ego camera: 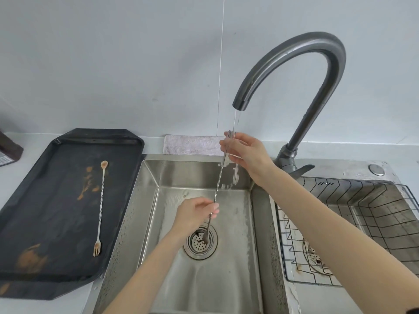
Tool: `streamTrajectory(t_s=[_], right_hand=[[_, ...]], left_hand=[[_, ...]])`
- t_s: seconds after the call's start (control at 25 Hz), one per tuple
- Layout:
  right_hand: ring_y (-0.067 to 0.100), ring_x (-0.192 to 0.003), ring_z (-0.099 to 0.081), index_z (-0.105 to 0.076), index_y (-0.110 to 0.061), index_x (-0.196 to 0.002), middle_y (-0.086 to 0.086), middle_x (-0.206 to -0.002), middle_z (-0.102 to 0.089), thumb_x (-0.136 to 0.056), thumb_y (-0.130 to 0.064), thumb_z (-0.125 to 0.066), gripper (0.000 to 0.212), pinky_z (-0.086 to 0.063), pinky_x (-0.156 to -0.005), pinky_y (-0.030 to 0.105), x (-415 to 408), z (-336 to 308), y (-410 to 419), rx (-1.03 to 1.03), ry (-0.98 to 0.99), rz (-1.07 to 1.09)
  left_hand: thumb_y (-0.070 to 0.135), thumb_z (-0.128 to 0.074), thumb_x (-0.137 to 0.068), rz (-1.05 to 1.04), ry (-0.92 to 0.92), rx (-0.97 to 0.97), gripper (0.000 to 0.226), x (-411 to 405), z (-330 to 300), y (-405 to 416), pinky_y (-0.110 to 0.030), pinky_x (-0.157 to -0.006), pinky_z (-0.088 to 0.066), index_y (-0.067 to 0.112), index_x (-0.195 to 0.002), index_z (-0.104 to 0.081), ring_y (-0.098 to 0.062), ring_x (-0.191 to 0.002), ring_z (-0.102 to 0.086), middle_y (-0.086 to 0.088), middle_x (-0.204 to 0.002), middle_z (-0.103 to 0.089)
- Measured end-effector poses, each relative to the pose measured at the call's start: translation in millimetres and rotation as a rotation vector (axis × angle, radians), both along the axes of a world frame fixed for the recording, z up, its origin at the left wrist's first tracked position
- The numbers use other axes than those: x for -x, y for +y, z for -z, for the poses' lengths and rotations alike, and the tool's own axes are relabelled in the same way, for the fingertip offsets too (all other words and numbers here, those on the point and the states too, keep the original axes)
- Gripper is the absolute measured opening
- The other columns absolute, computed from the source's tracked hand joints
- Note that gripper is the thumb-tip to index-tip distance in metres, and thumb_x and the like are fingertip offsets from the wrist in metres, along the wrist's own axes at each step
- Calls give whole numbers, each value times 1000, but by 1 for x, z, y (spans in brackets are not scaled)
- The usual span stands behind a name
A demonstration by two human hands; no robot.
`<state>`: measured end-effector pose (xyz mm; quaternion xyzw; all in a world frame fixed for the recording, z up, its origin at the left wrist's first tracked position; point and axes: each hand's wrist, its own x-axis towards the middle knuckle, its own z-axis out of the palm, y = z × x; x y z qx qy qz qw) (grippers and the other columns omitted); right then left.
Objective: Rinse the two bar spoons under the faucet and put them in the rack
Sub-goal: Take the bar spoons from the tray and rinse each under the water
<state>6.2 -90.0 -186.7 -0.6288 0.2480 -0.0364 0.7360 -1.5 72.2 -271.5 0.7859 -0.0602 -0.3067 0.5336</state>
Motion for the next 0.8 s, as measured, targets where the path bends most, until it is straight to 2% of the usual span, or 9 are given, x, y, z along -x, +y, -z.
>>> streamTrajectory(t_s=[0.08, 0.2, 0.28, 0.36, 0.44, 0.6, 0.68, 0.8], right_hand=[[5, -69, -61, -57, -17, -91, -5, -78, -63, -87, -14, -62, 7, -48, -64, 15, -3, -1, -4, -2, -17, 0], [1, -58, -60, -59, -18, -77, -5, -71, -60, -88, -14, -61, 12, -49, -59, 13, -3, -1, -7, 13, -51, 32], [-5, -56, -64, -63, -21, -77, -6, -70, -64, -93, -18, -53, 19, -50, -58, 9, -3, 1, -7, 72, -63, 29], [-5, -61, -66, -63, -23, -81, -8, -75, -68, -98, -24, -41, 28, -51, -64, 12, -4, 1, -7, 109, -58, -8], [-4, -67, -67, -62, -23, -90, -8, -80, -69, -100, -25, -35, 29, -50, -67, 15, -5, 2, -5, 98, -66, -37], [-9, -62, -67, -56, -12, -113, -9, -79, -68, -99, -12, -39, 23, -47, -62, 10, -2, 14, 6, 125, -75, -142], [-7, -59, -68, -61, -5, -110, -12, -72, -70, -97, -14, -46, 23, -49, -65, 12, -4, 12, 5, 130, -65, -115], [-5, -61, -68, -64, -17, -94, -8, -77, -70, -96, -21, -47, 18, -53, -66, 11, -9, 0, 0, 46, -77, -45]], left_hand=[[23, -63, -82, -6, 20, 20, 9, -2, -1, -3, -2, -56, -43, 27, -75, -68, 11, -53, -62, 19, -59, -68], [27, -60, -84, 28, 14, 18, 11, 0, -2, -6, -14, -76, -45, 30, -80, -70, 13, -58, -63, 14, -74, -70], [26, -58, -85, 53, 11, 15, 13, 2, -3, -7, -18, -82, -46, 27, -84, -71, 8, -63, -65, 7, -80, -72], [24, -56, -87, 80, -7, 2, 16, 6, -4, -8, -22, -86, -47, 23, -89, -71, -3, -73, -68, 0, -87, -74], [22, -54, -88, 95, -37, -1, 17, 7, -5, -8, -22, -85, -48, 24, -87, -71, -9, -75, -70, -2, -86, -75], [17, -50, -90, 103, -40, 45, 26, 3, -5, -5, -11, -63, -47, 31, -74, -65, 4, -60, -66, 8, -72, -69], [15, -47, -91, 120, -46, 42, 28, 1, -5, -3, -6, -56, -45, 29, -74, -64, 7, -57, -64, 8, -72, -69], [13, -47, -91, 116, -61, 52, 26, 0, -5, -2, -1, -54, -42, 24, -78, -65, 8, -56, -64, 8, -72, -68]])
